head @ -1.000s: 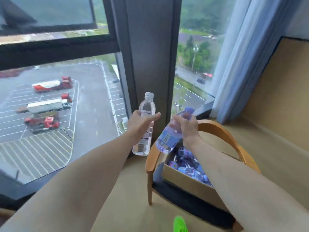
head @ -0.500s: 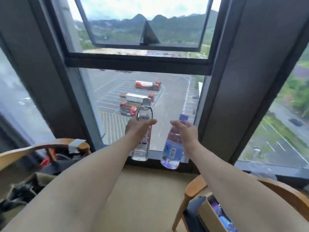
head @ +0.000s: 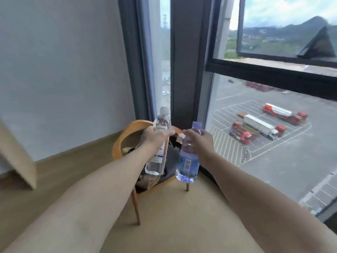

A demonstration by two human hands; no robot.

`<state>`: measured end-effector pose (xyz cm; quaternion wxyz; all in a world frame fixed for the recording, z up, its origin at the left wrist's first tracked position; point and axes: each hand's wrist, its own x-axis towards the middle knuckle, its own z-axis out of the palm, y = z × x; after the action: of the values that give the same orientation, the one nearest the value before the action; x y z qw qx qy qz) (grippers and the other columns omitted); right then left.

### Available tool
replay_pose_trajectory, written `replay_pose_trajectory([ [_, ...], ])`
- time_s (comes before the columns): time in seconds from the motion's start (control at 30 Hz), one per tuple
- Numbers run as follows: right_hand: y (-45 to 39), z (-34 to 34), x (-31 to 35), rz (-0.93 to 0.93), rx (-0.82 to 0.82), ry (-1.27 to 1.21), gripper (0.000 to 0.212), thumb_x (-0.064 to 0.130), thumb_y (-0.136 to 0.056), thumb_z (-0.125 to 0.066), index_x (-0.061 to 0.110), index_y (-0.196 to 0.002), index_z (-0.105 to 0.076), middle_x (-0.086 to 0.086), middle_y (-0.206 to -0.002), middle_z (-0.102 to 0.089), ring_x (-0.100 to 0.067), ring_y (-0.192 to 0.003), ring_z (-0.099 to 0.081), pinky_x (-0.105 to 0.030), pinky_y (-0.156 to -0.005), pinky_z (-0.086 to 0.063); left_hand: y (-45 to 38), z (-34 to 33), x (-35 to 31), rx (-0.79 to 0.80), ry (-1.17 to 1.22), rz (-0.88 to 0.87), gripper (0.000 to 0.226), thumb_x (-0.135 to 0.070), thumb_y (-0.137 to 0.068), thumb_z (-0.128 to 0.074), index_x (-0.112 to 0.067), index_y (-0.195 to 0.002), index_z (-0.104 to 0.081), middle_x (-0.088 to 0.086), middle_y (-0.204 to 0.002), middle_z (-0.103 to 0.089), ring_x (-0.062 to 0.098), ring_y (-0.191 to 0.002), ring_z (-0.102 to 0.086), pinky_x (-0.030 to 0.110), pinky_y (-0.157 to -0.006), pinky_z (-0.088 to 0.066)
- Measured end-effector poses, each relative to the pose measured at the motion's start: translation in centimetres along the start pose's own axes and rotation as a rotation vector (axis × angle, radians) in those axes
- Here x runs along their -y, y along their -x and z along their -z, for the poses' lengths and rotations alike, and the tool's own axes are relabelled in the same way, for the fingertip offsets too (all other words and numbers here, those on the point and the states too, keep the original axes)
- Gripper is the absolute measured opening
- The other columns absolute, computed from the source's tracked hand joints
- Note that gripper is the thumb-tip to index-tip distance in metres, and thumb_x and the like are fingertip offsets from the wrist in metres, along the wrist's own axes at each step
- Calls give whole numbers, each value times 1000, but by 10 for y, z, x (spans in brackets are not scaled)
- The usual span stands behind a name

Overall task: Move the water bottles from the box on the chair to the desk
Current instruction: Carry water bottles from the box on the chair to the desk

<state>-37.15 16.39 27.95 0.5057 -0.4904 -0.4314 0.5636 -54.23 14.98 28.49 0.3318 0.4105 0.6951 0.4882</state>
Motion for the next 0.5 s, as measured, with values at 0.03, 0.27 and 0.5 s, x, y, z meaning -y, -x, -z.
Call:
replay_pose_trajectory([
  [0.03,4,-20,-3,-2,48,6,20,16,-82,-79,8,-98,-68,-9,-73,-69,-20,-59,-69,-31,-56,-60,2,22,3,-41,8,12,62,-57,-50,-83,-24,-100,-69,-1,-94,-74,23,-86,-71,41,-81,-59],
  [0.27,47,-172,-7,31,319,52,18,21,-80,-80,13,-92,-69,-6,-73,-76,-17,-59,-75,-24,-50,-56,17,182,18,-324,4,4,52,-57,-56,-83,-24,-94,-71,-4,-80,-76,17,-69,-73,29,-60,-53],
  [0.5,107,-340,-31,25,513,70,26,28,-75,-84,13,-91,-70,-7,-76,-77,-27,-67,-77,-33,-57,-62,31,351,64,-524,76,48,56,-59,-49,-84,-24,-91,-69,-6,-70,-75,15,-58,-73,26,-55,-52],
])
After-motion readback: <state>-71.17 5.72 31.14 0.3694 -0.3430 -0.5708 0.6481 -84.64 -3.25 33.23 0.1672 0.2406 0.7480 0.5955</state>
